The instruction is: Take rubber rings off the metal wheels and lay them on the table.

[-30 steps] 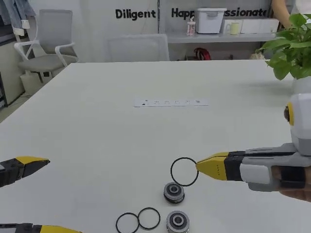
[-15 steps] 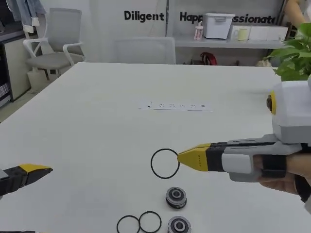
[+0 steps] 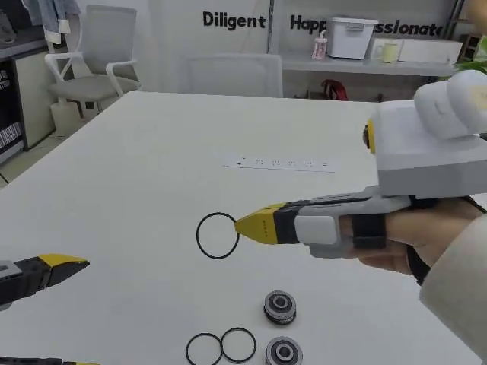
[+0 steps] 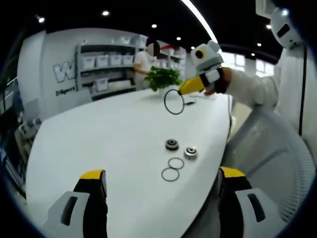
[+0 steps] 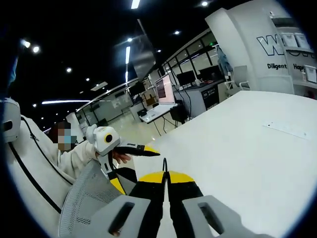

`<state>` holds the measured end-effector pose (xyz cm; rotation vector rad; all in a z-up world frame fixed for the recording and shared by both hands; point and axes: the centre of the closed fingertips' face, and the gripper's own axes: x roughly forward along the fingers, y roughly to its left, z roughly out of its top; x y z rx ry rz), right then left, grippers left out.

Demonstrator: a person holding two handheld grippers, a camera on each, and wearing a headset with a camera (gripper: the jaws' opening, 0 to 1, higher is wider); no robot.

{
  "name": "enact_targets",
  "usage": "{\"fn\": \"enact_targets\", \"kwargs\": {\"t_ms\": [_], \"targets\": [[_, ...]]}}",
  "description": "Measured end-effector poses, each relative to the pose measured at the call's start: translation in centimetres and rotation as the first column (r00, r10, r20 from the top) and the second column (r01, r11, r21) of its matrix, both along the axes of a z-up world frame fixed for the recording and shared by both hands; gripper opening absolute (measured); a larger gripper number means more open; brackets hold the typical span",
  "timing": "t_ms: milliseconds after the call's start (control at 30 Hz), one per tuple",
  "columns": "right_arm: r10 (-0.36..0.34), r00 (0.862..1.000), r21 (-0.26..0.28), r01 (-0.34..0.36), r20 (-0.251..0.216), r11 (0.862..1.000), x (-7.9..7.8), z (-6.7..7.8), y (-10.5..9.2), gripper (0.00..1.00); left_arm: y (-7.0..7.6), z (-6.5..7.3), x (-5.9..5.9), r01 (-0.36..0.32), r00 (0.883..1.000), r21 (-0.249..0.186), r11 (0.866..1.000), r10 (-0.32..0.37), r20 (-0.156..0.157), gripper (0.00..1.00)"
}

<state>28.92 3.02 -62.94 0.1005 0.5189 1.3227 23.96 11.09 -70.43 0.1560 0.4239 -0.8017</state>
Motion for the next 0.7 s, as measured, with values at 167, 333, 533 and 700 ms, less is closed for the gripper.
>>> {"fn": "enact_targets", "kwargs": {"t_ms": [167, 333, 533, 700], "targets": [[0.03, 1.0, -0.019, -0.03, -0.003, 0.999, 0.0, -0.7, 1.5, 0.0, 0.0, 0.0, 0.0, -0.002, 1.0, -0.004, 1.0, 0.002, -0.002, 0.94], [0.047, 0.999, -0.05, -0.048, -0.018, 0.998, 0.1, -2.2, 2.7, 0.0, 0.1, -0.1, 0.0, -0.012, 1.0, -0.005, 1.0, 0.012, -0.004, 0.96], [0.034, 0.999, -0.103, -0.037, -0.031, 0.994, 0.3, -5.2, 3.1, 0.0, 0.0, -0.2, 0.0, -0.011, 1.0, 0.0, 1.0, 0.011, -0.005, 0.96], [0.036, 0.996, -0.124, -0.046, -0.077, 0.991, 0.0, -7.3, 3.1, 0.0, 0.3, -0.2, 0.2, -0.029, 1.0, -0.015, 0.999, 0.029, -0.008, 0.97]]}}
